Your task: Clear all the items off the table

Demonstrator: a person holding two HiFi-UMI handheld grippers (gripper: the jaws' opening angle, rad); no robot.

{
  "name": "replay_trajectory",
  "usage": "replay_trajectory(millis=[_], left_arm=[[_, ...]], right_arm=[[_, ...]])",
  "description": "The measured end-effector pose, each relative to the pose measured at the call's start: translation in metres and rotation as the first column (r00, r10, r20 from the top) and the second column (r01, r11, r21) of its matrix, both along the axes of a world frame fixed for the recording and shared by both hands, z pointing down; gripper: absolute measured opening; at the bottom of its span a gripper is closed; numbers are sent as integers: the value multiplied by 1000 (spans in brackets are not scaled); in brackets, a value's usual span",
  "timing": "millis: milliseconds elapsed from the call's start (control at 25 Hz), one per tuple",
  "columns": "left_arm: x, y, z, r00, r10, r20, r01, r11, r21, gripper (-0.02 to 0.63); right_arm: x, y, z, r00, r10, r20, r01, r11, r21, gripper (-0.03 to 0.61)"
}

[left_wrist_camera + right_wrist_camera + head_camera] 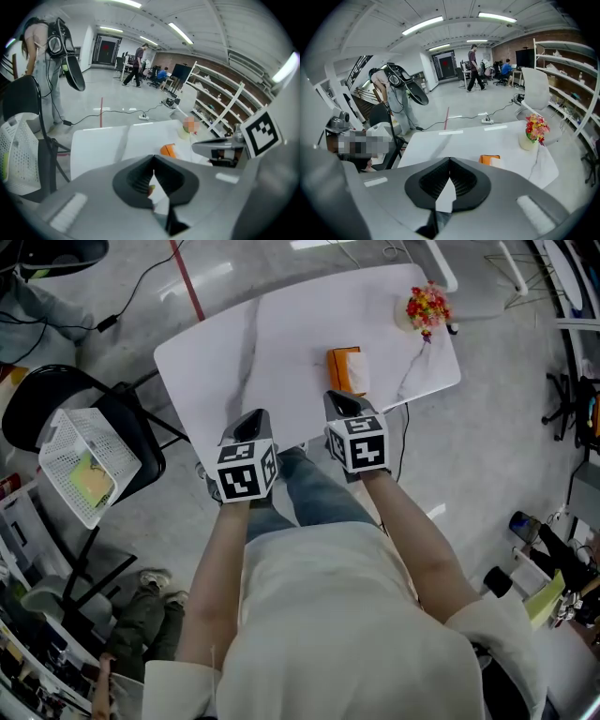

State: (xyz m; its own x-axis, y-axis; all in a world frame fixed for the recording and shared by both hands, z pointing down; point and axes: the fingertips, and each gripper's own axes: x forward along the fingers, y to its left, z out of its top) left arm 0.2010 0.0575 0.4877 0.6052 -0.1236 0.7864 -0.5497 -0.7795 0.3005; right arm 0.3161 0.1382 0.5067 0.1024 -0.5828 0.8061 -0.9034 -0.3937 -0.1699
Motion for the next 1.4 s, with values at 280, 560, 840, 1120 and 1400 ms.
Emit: replay_trajectory(millis=[280, 560, 840, 1120, 1400], left_arm=[[29, 19, 25, 1000, 21, 14, -21, 999, -27, 9], [50, 26, 47, 998, 46, 36, -44, 998, -46, 9], [61, 33, 65, 995, 82, 65, -78, 995, -63, 8], [68, 43, 80, 989, 118, 94, -110, 990, -85, 9], [76, 49, 93, 982, 146, 116, -134, 986, -101, 8]], right_arm=[[36, 19, 36, 999, 39, 15, -38, 998, -54, 20], [62, 33, 81, 995, 92, 34, -87, 988, -127, 94], [80, 41, 126, 994, 101, 44, -90, 975, -203, 198], [90, 48, 165, 991, 120, 61, -100, 960, -260, 319], [105, 48, 199, 985, 156, 72, -128, 946, -299, 422]])
